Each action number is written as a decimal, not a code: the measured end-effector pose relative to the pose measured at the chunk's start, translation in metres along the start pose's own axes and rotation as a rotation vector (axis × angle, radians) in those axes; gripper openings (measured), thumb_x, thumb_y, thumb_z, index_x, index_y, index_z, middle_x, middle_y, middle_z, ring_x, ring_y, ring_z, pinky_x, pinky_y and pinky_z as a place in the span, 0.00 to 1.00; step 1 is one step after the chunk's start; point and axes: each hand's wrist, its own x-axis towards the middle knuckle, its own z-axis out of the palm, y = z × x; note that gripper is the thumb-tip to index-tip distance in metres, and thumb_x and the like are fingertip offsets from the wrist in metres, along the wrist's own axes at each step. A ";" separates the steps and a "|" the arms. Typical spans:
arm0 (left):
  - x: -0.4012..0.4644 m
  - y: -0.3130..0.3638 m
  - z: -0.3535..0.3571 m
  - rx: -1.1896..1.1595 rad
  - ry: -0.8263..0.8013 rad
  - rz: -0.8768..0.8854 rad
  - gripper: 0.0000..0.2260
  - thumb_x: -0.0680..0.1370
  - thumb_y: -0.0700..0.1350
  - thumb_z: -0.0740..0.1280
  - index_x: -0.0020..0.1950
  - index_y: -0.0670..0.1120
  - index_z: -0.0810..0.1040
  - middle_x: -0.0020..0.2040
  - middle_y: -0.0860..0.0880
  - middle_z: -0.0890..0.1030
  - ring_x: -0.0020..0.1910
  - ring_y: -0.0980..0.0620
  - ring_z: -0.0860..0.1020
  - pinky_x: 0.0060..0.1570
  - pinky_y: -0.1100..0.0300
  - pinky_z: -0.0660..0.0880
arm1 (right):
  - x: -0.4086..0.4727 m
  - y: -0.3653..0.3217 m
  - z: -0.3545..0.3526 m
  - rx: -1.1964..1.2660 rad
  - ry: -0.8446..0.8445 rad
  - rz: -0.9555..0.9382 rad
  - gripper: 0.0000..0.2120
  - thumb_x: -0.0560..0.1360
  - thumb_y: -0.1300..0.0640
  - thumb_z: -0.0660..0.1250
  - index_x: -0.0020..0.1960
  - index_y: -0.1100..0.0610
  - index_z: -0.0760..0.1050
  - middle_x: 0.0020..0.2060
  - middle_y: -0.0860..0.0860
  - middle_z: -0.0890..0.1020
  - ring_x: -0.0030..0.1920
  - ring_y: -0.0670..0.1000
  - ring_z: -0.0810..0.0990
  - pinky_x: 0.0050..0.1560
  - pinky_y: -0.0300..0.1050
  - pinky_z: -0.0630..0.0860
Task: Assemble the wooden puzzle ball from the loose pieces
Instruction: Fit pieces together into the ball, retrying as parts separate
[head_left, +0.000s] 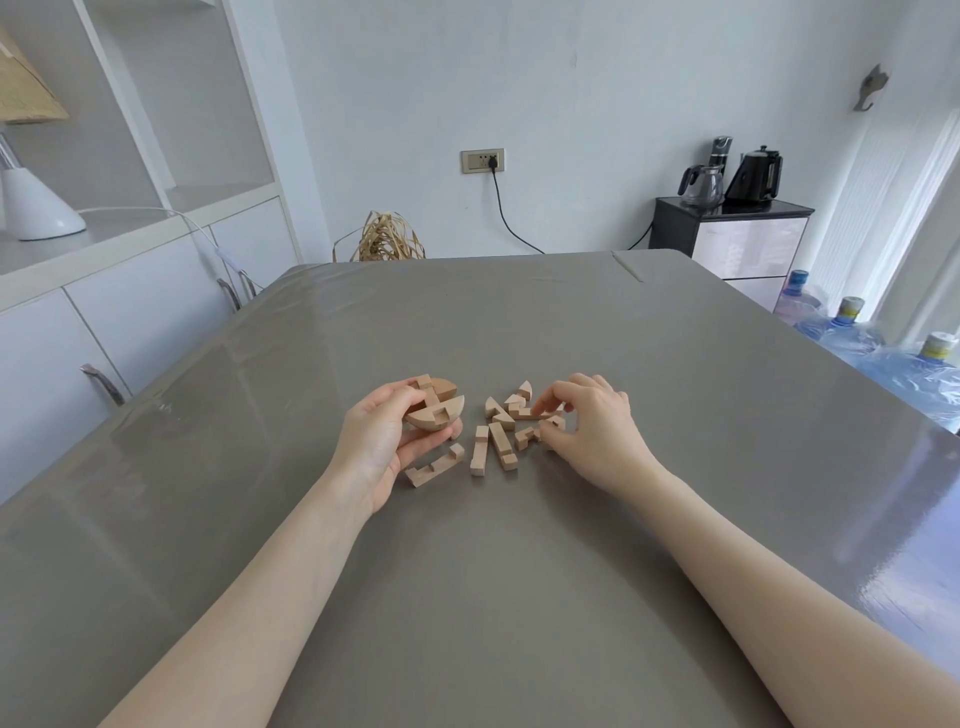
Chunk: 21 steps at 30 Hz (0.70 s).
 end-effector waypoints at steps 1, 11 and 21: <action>0.000 0.000 0.000 0.001 0.001 0.000 0.12 0.78 0.36 0.62 0.59 0.36 0.77 0.46 0.38 0.83 0.34 0.46 0.84 0.36 0.61 0.81 | 0.000 -0.002 0.002 -0.006 -0.007 -0.021 0.07 0.74 0.60 0.64 0.48 0.51 0.79 0.43 0.43 0.74 0.52 0.50 0.70 0.51 0.42 0.56; 0.002 -0.003 -0.001 -0.014 0.019 -0.019 0.10 0.78 0.36 0.62 0.57 0.37 0.78 0.50 0.36 0.83 0.42 0.40 0.83 0.39 0.58 0.82 | 0.001 -0.011 0.017 -0.245 -0.239 -0.191 0.20 0.82 0.59 0.50 0.68 0.45 0.70 0.70 0.37 0.69 0.71 0.46 0.60 0.62 0.49 0.51; 0.002 -0.006 -0.001 0.036 -0.001 -0.032 0.11 0.78 0.36 0.61 0.58 0.38 0.78 0.51 0.36 0.83 0.49 0.38 0.83 0.43 0.56 0.82 | 0.000 -0.001 0.007 -0.125 -0.071 -0.052 0.12 0.78 0.58 0.61 0.52 0.50 0.82 0.55 0.43 0.81 0.59 0.48 0.70 0.54 0.41 0.54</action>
